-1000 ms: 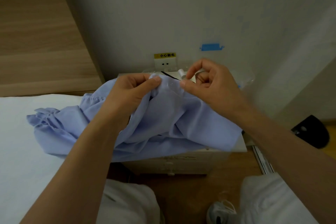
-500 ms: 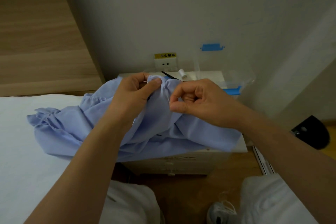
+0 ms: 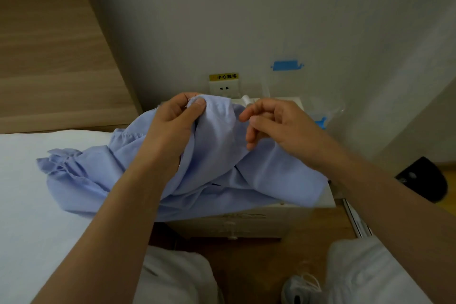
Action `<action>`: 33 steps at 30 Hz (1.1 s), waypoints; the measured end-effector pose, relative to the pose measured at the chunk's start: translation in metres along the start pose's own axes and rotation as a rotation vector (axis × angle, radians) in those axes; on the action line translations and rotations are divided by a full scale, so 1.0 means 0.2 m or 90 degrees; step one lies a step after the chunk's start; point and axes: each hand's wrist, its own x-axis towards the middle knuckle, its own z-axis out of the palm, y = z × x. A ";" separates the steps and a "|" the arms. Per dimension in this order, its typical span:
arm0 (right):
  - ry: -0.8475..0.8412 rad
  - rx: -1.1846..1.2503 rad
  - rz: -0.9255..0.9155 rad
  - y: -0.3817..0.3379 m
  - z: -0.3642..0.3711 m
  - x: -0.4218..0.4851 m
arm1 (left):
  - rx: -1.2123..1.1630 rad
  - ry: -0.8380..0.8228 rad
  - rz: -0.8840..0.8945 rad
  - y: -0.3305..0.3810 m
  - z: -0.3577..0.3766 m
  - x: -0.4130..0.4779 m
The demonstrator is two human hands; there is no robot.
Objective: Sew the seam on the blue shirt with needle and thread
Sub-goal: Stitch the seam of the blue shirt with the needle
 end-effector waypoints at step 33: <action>-0.104 -0.123 0.020 0.00 -0.15 0.00 | 0.118 0.119 -0.090 0.04 0.01 -0.02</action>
